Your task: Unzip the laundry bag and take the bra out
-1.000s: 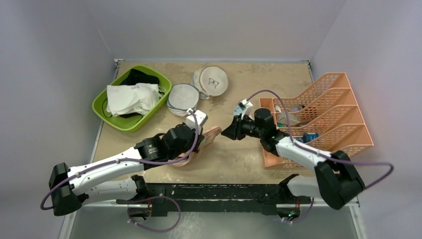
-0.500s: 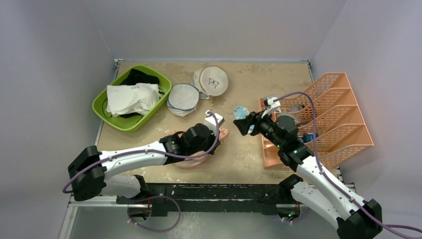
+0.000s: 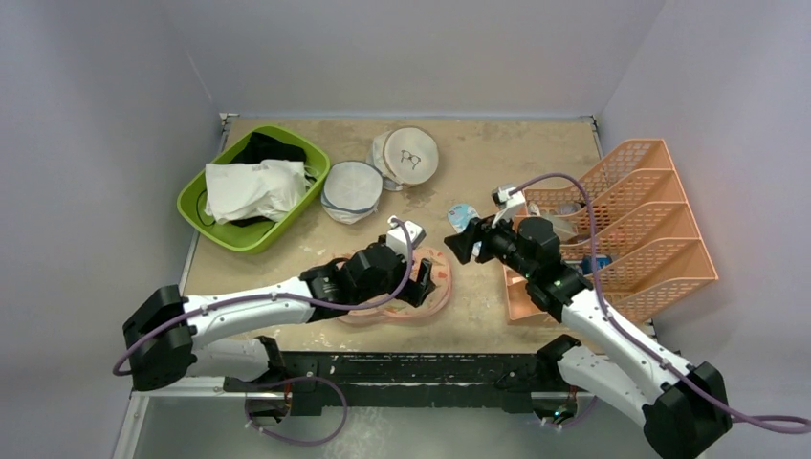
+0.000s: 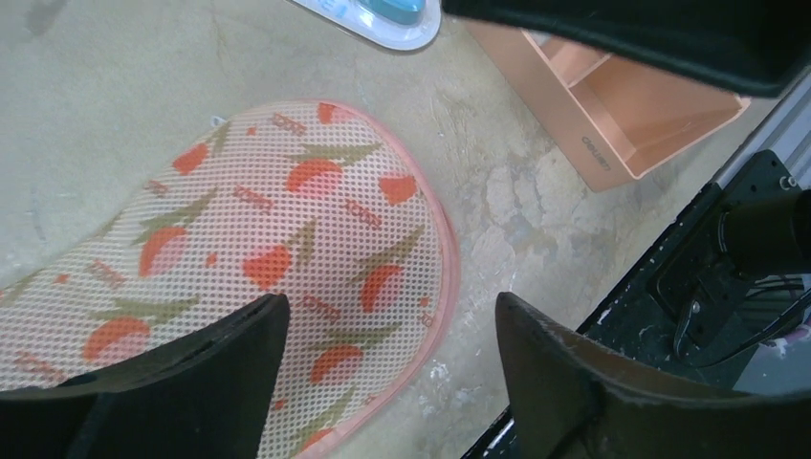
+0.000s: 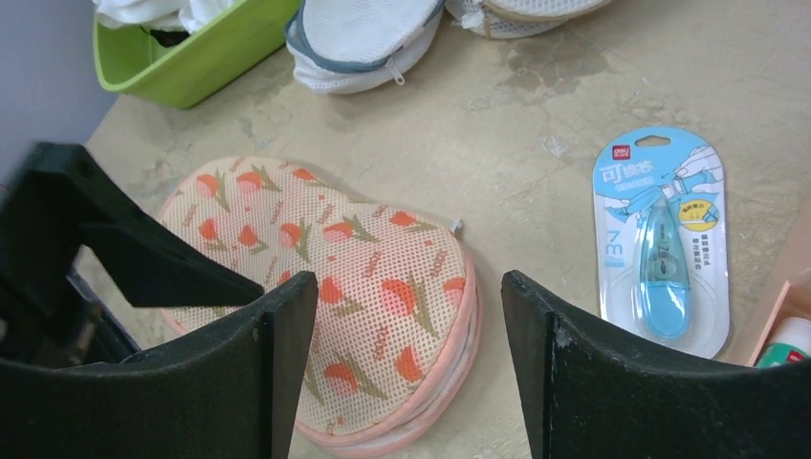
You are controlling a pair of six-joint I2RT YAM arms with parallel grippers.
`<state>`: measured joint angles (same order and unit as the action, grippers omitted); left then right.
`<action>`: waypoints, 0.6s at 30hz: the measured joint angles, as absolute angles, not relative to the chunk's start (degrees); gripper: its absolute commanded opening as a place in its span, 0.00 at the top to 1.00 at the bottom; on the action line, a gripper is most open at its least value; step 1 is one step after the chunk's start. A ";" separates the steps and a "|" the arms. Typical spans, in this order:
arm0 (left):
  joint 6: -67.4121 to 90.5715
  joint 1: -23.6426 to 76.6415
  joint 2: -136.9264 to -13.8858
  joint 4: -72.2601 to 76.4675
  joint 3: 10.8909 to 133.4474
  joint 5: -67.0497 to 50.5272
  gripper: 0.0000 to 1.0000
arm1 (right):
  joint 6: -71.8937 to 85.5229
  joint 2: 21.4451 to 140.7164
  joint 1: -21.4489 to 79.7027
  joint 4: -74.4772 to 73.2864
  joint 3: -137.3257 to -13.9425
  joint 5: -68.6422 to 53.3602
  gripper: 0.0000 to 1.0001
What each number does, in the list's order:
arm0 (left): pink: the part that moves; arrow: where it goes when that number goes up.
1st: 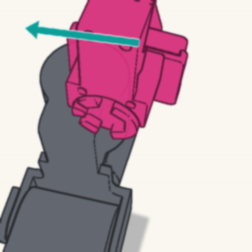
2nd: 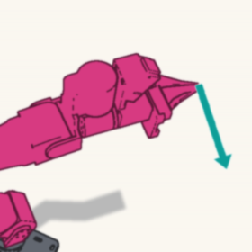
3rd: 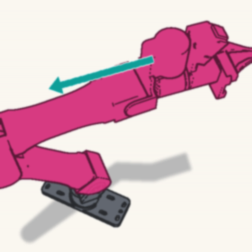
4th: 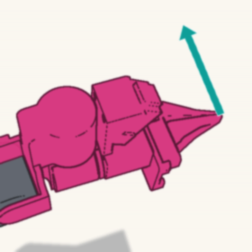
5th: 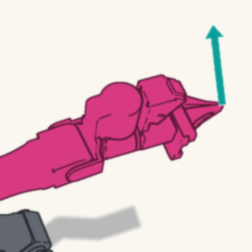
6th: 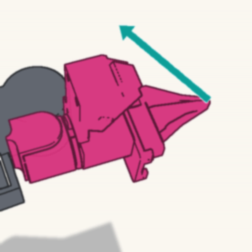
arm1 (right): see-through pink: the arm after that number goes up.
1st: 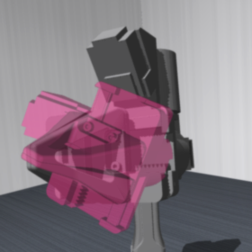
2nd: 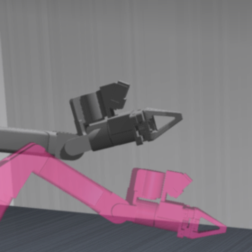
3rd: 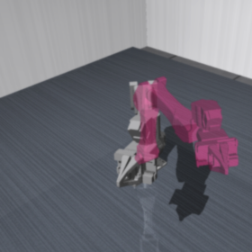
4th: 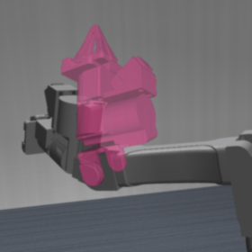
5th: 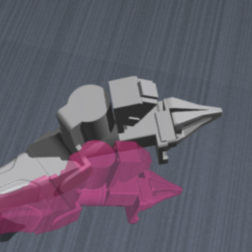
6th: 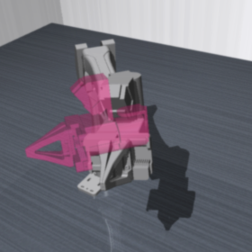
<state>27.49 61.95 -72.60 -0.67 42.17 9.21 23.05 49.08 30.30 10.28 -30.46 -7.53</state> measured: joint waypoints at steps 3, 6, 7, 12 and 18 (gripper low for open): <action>27.49 61.95 -68.45 -1.93 41.25 11.62 0.08 | 21.45 51.81 30.30 10.92 -30.46 -9.74 0.26; 27.81 61.84 -64.64 -3.18 40.91 15.35 0.05 | 19.84 55.37 30.33 11.55 -30.52 -13.08 0.26; 28.01 61.58 -63.55 -3.92 40.84 16.64 0.04 | 19.49 56.40 30.35 11.81 -30.52 -13.82 0.26; 29.87 57.34 -58.65 -8.36 39.42 21.58 0.01 | 18.13 61.58 31.11 13.17 -30.63 -17.85 0.26; 33.54 47.57 -52.60 -12.97 38.06 25.23 0.01 | 17.54 63.44 32.27 17.39 -30.63 -20.43 0.25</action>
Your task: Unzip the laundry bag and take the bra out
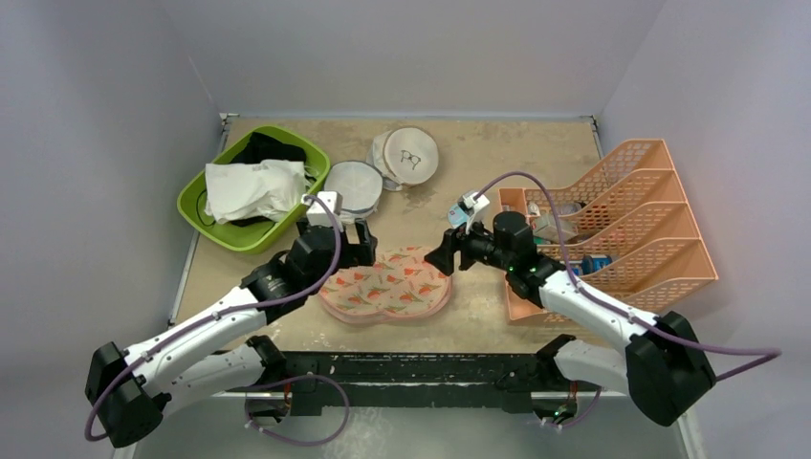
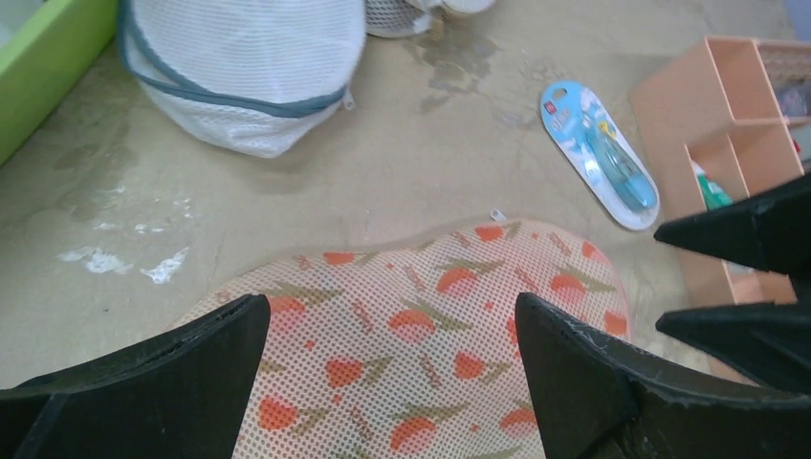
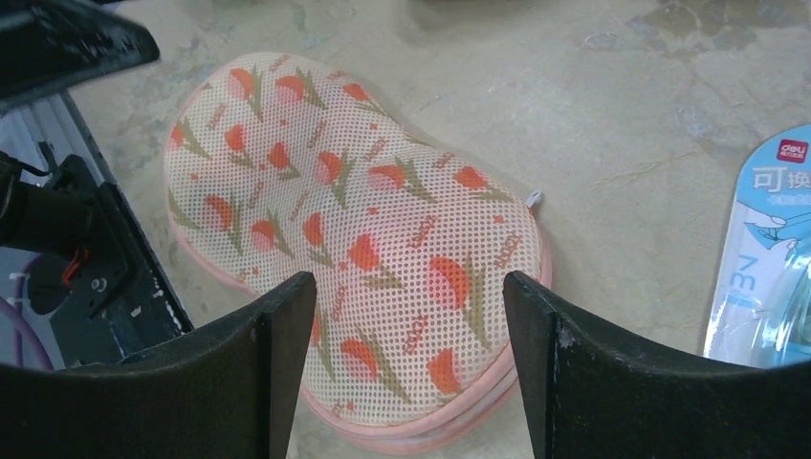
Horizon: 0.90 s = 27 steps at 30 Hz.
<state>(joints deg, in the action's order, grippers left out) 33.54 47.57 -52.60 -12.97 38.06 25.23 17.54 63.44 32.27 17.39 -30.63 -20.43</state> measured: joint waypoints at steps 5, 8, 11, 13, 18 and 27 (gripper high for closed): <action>38.76 43.29 -50.63 -15.62 37.23 26.00 0.01 | 16.25 69.21 33.15 18.46 -32.80 -22.09 0.22; 43.94 41.52 -49.17 -19.09 36.05 26.30 0.01 | 15.35 72.88 34.30 19.00 -35.27 -22.57 0.20; 49.74 40.97 -46.92 -23.55 35.46 26.89 0.01 | 14.83 74.70 35.53 20.82 -36.53 -23.38 0.19; 53.39 40.99 -44.40 -26.61 35.14 27.62 0.01 | 14.72 75.37 36.21 22.06 -36.67 -23.62 0.19; 62.65 40.93 -35.86 -34.76 33.26 30.15 0.01 | 14.72 77.03 37.43 24.27 -36.64 -23.86 0.19; 72.27 40.93 -35.07 -44.47 32.14 29.28 0.31 | 14.72 77.69 37.87 26.48 -36.64 -24.21 0.20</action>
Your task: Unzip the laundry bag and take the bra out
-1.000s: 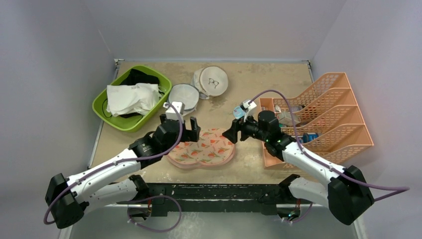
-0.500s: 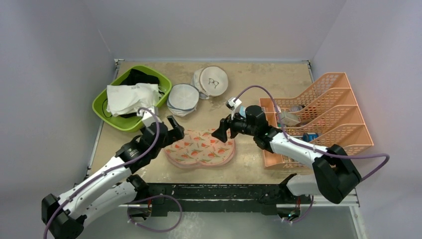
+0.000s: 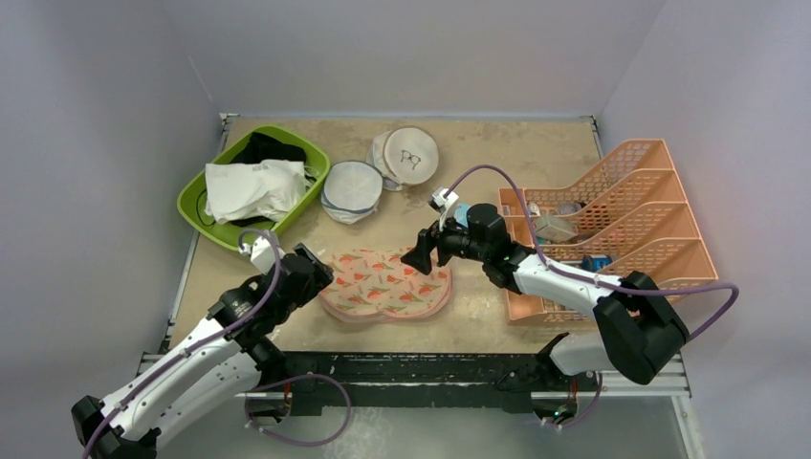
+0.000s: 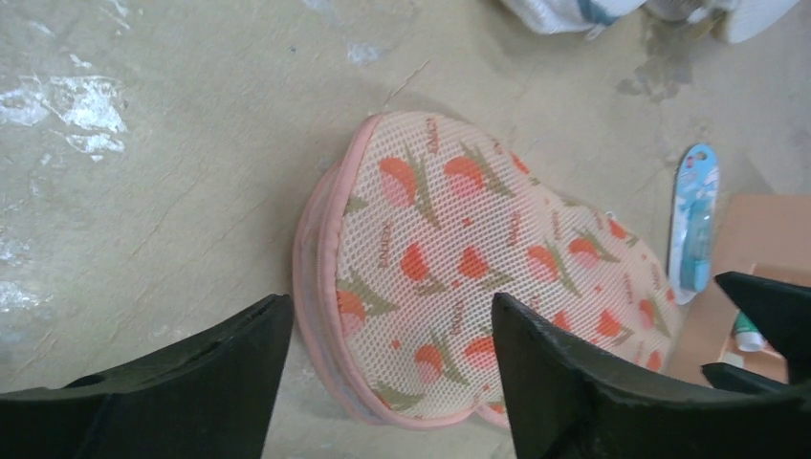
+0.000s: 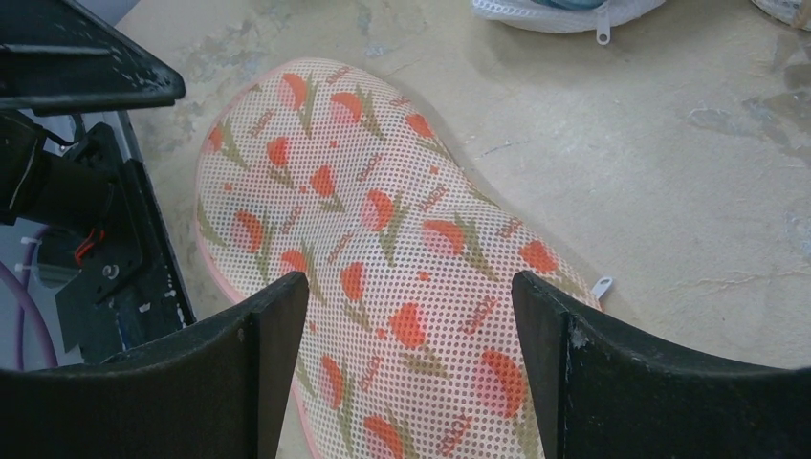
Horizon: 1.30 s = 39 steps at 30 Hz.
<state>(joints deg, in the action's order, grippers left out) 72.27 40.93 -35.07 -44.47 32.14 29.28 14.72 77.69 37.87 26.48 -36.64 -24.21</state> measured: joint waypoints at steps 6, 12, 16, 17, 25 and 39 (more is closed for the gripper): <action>74.32 40.93 -35.79 -44.25 29.28 26.63 0.33 | 14.72 77.62 38.20 26.85 -36.67 -24.80 0.20; 75.40 40.93 -36.51 -40.45 25.96 26.24 0.50 | 14.70 77.58 38.24 26.68 -36.64 -25.06 0.21; 75.88 40.93 -38.50 -35.90 24.34 26.22 0.70 | 14.70 77.03 38.26 26.00 -36.64 -25.06 0.21; 75.92 40.93 -39.09 -34.87 24.08 26.22 0.76 | 14.70 76.79 38.26 25.89 -36.64 -25.06 0.21; 75.85 40.93 -41.52 -32.67 23.90 26.00 0.99 | 13.82 75.61 39.33 25.45 -36.64 -24.05 0.21; 81.34 40.93 -37.80 -31.66 27.99 26.00 1.00 | -1.28 76.69 61.17 15.68 -41.89 -0.49 0.12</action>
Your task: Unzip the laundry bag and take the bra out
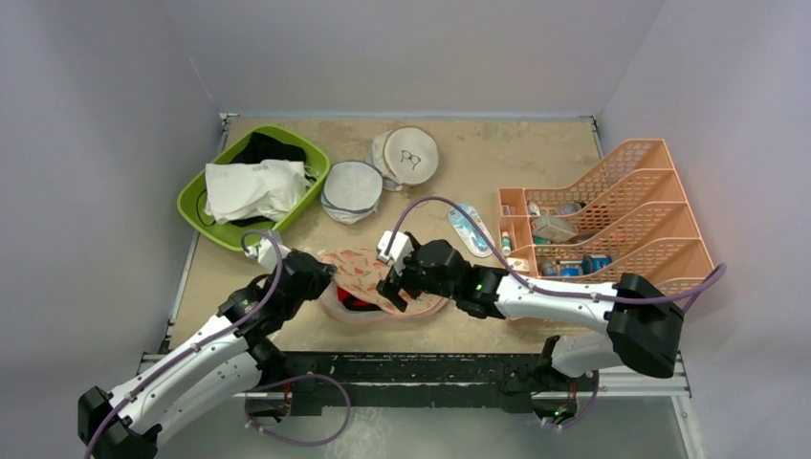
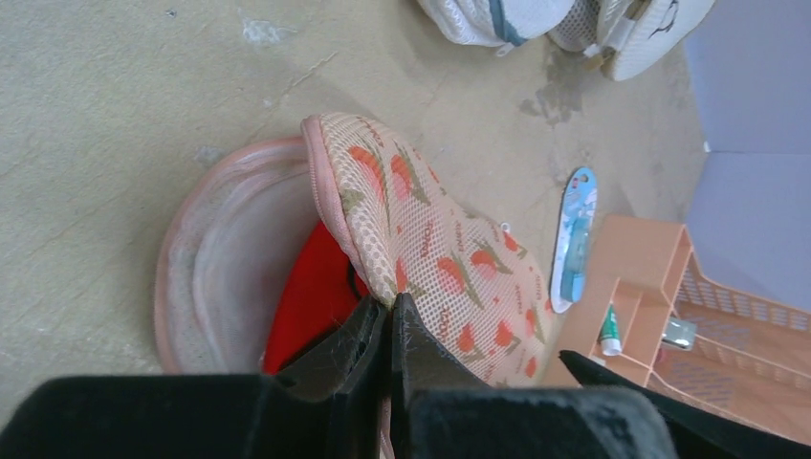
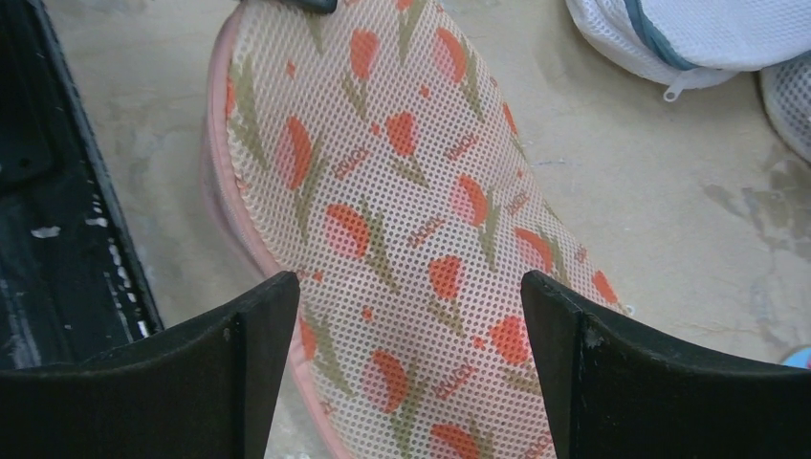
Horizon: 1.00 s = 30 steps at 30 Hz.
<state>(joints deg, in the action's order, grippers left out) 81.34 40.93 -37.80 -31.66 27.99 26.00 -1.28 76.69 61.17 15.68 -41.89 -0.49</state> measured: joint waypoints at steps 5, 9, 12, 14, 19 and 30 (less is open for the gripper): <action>84.05 40.93 -37.17 -30.98 28.75 27.07 1.00 | -5.89 80.36 67.37 12.97 -44.07 7.33 0.13; 84.99 40.93 -37.17 -30.96 29.87 27.90 1.00 | -7.46 84.82 72.36 12.05 -45.19 12.82 0.20; 85.19 40.93 -37.15 -30.98 30.35 28.42 1.00 | -7.70 87.79 74.87 11.16 -45.82 17.41 0.32; 85.54 40.93 -37.08 -31.00 30.39 28.58 1.00 | -7.42 89.52 75.75 10.22 -46.83 20.91 0.38; 86.00 40.93 -36.58 -31.40 30.41 28.95 1.00 | -5.91 91.11 76.25 9.06 -48.53 30.85 0.61; 84.23 40.93 -36.73 -34.70 32.49 30.94 0.61 | -2.94 85.14 76.07 4.32 -50.61 27.99 1.00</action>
